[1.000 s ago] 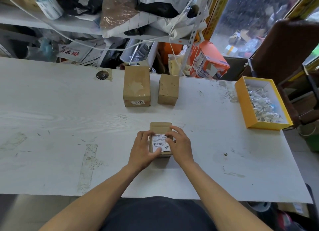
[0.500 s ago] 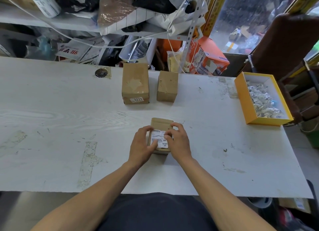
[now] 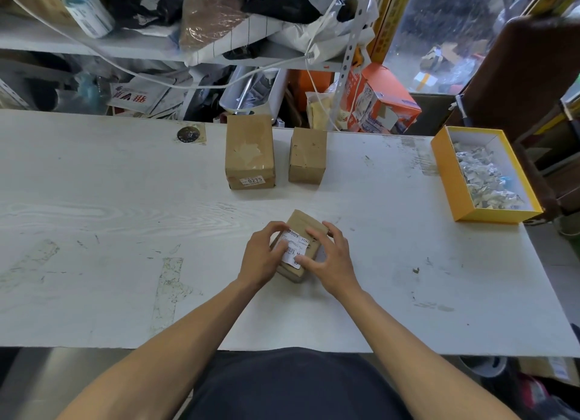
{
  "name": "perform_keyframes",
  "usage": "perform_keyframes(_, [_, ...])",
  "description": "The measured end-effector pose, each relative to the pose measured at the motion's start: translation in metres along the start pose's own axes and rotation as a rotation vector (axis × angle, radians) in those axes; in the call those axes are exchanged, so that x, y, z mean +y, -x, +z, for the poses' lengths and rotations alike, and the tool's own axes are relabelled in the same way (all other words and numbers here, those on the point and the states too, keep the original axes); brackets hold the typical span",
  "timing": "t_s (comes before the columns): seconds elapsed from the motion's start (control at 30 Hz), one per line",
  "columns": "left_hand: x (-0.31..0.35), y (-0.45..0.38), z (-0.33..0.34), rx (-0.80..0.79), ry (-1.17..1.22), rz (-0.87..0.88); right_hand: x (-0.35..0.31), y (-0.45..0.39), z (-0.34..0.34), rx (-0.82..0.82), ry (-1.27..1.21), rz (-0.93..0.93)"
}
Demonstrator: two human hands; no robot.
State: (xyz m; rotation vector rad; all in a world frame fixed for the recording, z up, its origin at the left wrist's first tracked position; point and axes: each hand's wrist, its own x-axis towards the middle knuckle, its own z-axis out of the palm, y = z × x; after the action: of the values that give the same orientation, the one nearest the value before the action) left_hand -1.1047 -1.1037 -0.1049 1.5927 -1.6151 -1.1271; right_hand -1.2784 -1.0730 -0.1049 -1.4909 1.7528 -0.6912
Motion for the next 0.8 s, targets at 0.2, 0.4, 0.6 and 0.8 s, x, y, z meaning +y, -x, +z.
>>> perform_keyframes(0.2, [0.0023, -0.0005, 0.0056, 0.028, 0.106, -0.092, -0.0028, 0.0076, 0.0119, 0.09, -0.027, 0.023])
perform_keyframes(0.4, [0.0013, -0.0027, 0.001, 0.03, 0.121, -0.105, -0.0022, 0.0071, 0.0105, 0.084, -0.032, 0.028])
perform_keyframes(0.6, [0.0021, -0.0058, -0.0022, 0.024, 0.095, -0.083, -0.0013, 0.0063, 0.0103, 0.08, -0.029, 0.024])
perform_keyframes(0.8, [0.0027, -0.0033, 0.0011, 0.036, 0.035, -0.039, 0.0009, 0.0052, 0.012, 0.091, -0.039, 0.023])
